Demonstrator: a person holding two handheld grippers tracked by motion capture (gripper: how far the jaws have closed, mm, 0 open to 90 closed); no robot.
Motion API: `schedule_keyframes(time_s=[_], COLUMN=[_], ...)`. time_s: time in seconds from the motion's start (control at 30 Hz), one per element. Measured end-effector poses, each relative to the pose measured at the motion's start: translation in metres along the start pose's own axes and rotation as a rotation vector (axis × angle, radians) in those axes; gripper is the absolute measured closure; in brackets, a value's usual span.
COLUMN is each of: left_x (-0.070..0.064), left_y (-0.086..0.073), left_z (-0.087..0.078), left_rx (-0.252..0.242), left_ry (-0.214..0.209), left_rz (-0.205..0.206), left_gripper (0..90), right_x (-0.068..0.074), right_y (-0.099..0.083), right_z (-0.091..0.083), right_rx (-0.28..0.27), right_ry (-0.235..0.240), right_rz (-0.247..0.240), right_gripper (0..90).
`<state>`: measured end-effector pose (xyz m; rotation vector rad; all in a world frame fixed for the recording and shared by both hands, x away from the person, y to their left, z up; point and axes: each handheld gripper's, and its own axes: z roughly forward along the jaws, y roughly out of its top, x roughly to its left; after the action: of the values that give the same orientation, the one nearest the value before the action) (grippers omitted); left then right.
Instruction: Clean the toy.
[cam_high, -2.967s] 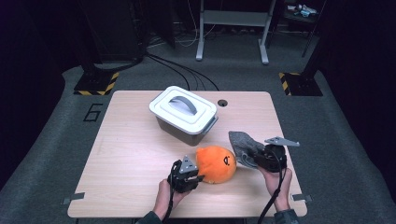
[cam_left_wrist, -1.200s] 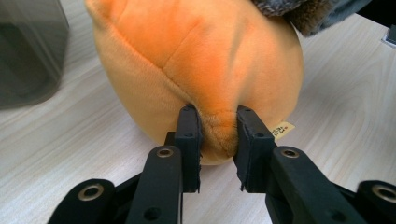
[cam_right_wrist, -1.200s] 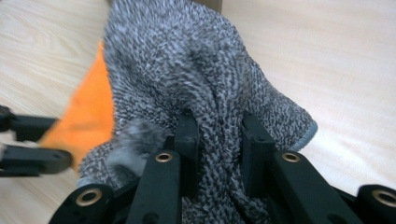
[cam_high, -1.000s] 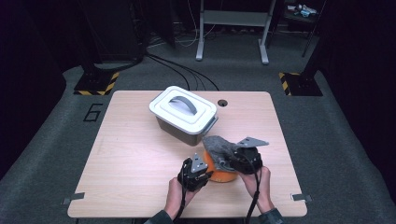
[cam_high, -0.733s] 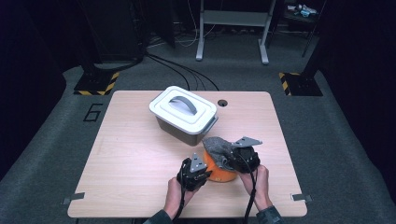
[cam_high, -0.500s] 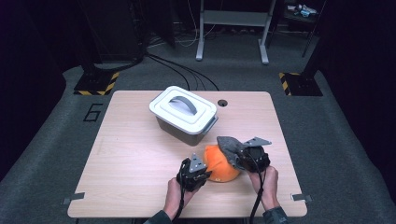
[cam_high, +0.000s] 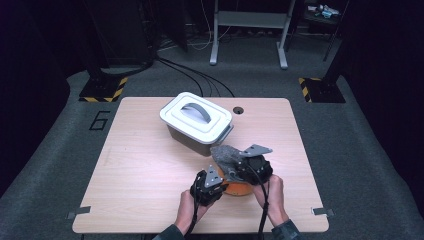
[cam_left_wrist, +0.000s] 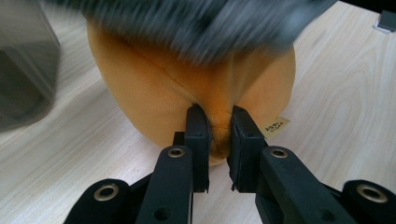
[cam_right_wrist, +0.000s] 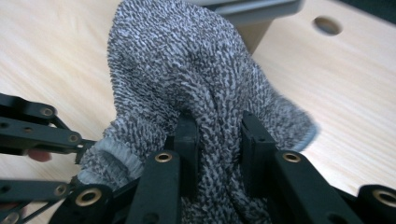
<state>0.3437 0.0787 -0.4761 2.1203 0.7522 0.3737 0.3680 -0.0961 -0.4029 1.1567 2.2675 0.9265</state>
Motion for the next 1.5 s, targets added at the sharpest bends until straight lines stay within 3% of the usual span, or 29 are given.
schedule_keyframes(time_s=[0.13, 0.27, 0.4, 0.5, 0.63, 0.73, 0.8, 0.87, 0.9, 0.97, 1.03, 1.1, 1.17, 1.27, 1.33, 1.43, 1.5], left_x=[0.003, 0.003, 0.007, 0.007, 0.008, 0.009, 0.01, 0.012, 0.012, 0.011, 0.011, 0.012, 0.013, 0.012, 0.012, 0.012, 0.012], left_y=[-0.002, -0.002, -0.004, -0.005, -0.006, -0.006, -0.006, -0.007, -0.007, -0.006, -0.007, -0.007, -0.008, -0.008, -0.008, -0.009, -0.009], left_z=[0.001, 0.001, 0.001, 0.001, 0.001, 0.001, 0.001, 0.001, 0.001, 0.001, 0.002, 0.001, 0.001, 0.0, 0.001, 0.001, 0.002], left_rx=[-0.007, -0.011, -0.015, -0.019, -0.027, -0.026, -0.024, -0.023, -0.023, -0.029, -0.029, -0.02, -0.021, -0.019, -0.02, -0.023, -0.023], left_ry=[-0.006, -0.014, -0.03, -0.03, -0.037, -0.035, -0.034, -0.038, -0.038, -0.035, -0.028, -0.024, -0.025, -0.03, -0.033, -0.025, -0.029], left_rz=[-0.03, -0.043, -0.069, -0.076, -0.092, -0.092, -0.091, -0.093, -0.093, -0.091, -0.095, -0.097, -0.106, -0.103, -0.104, -0.103, -0.105], left_gripper=[80.2, 80.2, 80.2, 80.1, 80.1, 80.0, 80.0, 79.9, 79.9, 79.9, 79.9, 79.9, 79.9, 79.9, 79.9, 79.8, 79.8], right_x=[0.008, 0.002, -0.017, -0.038, -0.063, -0.072, -0.072, -0.061, -0.061, -0.032, -0.012, 0.006, 0.008, 0.002, -0.004, -0.019, -0.03], right_y=[-0.001, -0.003, -0.011, -0.024, -0.044, -0.052, -0.051, -0.042, -0.042, -0.025, -0.018, -0.016, -0.018, -0.02, -0.023, -0.033, -0.041], right_z=[0.016, 0.013, 0.01, 0.008, 0.009, 0.007, 0.0, -0.012, -0.012, -0.015, -0.009, 0.003, 0.009, 0.009, 0.007, 0.004, 0.003], right_rx=[0.068, 0.074, 0.076, 0.062, 0.062, 0.059, 0.021, -0.04, -0.04, -0.051, -0.032, 0.006, 0.018, 0.014, 0.023, 0.028, 0.038], right_ry=[-0.077, -0.101, -0.103, -0.061, -0.057, -0.065, -0.052, -0.003, -0.003, 0.034, 0.059, 0.032, 0.013, -0.001, -0.038, -0.074, -0.072], right_rz=[-0.08, -0.071, 0.0, 0.097, 0.201, 0.237, 0.221, 0.178, 0.178, 0.083, 0.032, -0.011, -0.04, -0.006, 0.01, 0.039, 0.084], right_gripper=[71.9, 71.9, 71.7, 71.5, 71.5, 71.4, 71.4, 71.3, 71.3, 71.1, 71.0, 71.0, 71.3, 71.3, 71.3, 71.2, 71.2])
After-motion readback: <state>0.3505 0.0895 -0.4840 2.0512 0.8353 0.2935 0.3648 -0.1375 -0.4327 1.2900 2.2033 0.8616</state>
